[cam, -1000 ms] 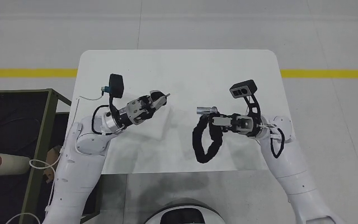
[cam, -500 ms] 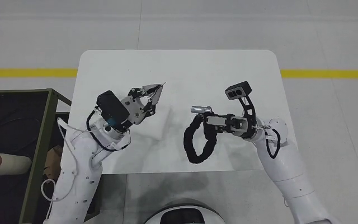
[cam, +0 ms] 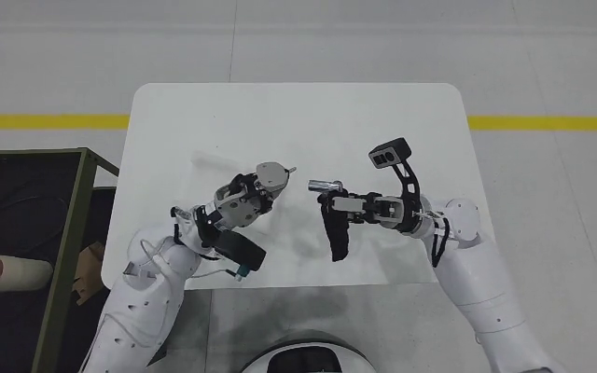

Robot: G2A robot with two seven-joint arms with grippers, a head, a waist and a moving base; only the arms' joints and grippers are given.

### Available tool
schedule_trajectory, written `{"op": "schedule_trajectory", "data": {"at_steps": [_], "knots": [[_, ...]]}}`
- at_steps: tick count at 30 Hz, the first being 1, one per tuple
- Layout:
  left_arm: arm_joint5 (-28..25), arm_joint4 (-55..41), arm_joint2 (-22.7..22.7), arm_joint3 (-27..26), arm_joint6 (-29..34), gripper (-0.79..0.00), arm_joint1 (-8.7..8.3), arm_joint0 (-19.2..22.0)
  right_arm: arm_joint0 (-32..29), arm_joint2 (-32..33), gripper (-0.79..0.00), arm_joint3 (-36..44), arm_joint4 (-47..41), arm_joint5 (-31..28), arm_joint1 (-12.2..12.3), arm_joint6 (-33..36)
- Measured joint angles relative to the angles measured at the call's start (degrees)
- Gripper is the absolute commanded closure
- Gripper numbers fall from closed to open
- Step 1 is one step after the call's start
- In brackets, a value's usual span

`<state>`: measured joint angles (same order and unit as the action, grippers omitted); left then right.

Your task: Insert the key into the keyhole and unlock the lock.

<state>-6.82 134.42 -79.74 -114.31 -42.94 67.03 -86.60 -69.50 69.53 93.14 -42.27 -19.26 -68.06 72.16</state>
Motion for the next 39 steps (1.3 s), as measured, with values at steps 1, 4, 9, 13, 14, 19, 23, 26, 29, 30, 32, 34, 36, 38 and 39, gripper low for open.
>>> {"op": "schedule_trajectory", "data": {"at_steps": [1, 4, 9, 13, 14, 19, 23, 26, 29, 30, 32, 34, 36, 38, 39], "knots": [[2.3, 3.4, 0.3, -0.1, -0.3, 0.0, -0.08, -0.5, -0.1, 0.4, 0.0, 0.1, 0.1, 0.1, 0.1, 0.2], [5.2, 8.1, 1.1, 0.0, -0.3, 0.0, -0.23, -1.2, -0.4, 1.7, 0.0, 0.4, -0.6, 0.6, 0.4, 1.0], [6.3, 10.5, 2.0, -0.5, 0.6, 0.0, -0.4, -1.3, -0.5, 2.1, 0.0, 0.3, -0.6, 2.1, 0.7, 2.6], [6.4, 12.0, 2.2, -0.7, 0.3, 0.0, -0.63, -1.2, -0.3, 2.1, 0.0, 0.1, 0.8, 3.1, 0.9, 3.7], [6.3, 12.5, 2.3, -0.6, 0.1, 0.0, -0.7, -1.2, -0.2, 2.2, 0.0, 0.0, 1.3, 3.4, 1.0, 4.0], [5.7, 13.4, 2.6, -0.4, -2.0, 0.0, -1.07, -1.0, -0.1, 3.1, 0.0, -0.3, -0.4, 5.1, 1.3, 6.4], [5.8, 13.4, 3.3, -0.1, -3.9, 0.0, -1.28, -0.8, 0.7, 3.3, 0.0, -1.2, -3.9, 8.0, 1.5, 9.7], [6.4, 12.2, 3.8, 0.3, -5.2, 0.0, -1.38, -0.6, 1.3, 2.9, 0.0, -2.3, -6.1, 9.8, 1.5, 11.1], [6.9, 12.4, 3.9, 0.6, -5.5, 0.0, -1.51, -0.5, 1.9, 2.3, 0.0, -3.3, -6.3, 10.7, 1.4, 12.0], [6.9, 12.4, 3.9, 0.7, -5.6, 0.0, -1.54, -0.5, 2.0, 2.1, 0.0, -3.5, -6.1, 10.8, 1.4, 12.2], [7.0, 12.2, 3.9, 0.8, -5.7, 0.0, -1.63, -0.5, 2.2, 1.9, 0.0, -3.9, -5.7, 10.8, 1.5, 12.4], [7.1, 12.1, 3.8, 0.8, -5.9, 0.0, -1.71, -0.5, 2.4, 1.9, 0.0, -4.1, -5.4, 10.8, 1.5, 12.4], [7.2, 12.0, 3.8, 0.8, -5.9, 0.0, -1.78, -0.5, 2.4, 1.9, 0.0, -4.1, -5.4, 11.0, 1.6, 12.5], [7.3, 11.8, 3.9, 0.8, -6.2, 0.0, -1.85, -0.4, 2.4, 1.9, 0.0, -4.1, -5.2, 11.2, 1.6, 12.6], [7.2, 11.8, 3.9, 0.8, -6.3, 0.0, -1.89, -0.4, 2.3, 1.9, 0.0, -4.1, -5.1, 11.2, 1.7, 12.7]]}}
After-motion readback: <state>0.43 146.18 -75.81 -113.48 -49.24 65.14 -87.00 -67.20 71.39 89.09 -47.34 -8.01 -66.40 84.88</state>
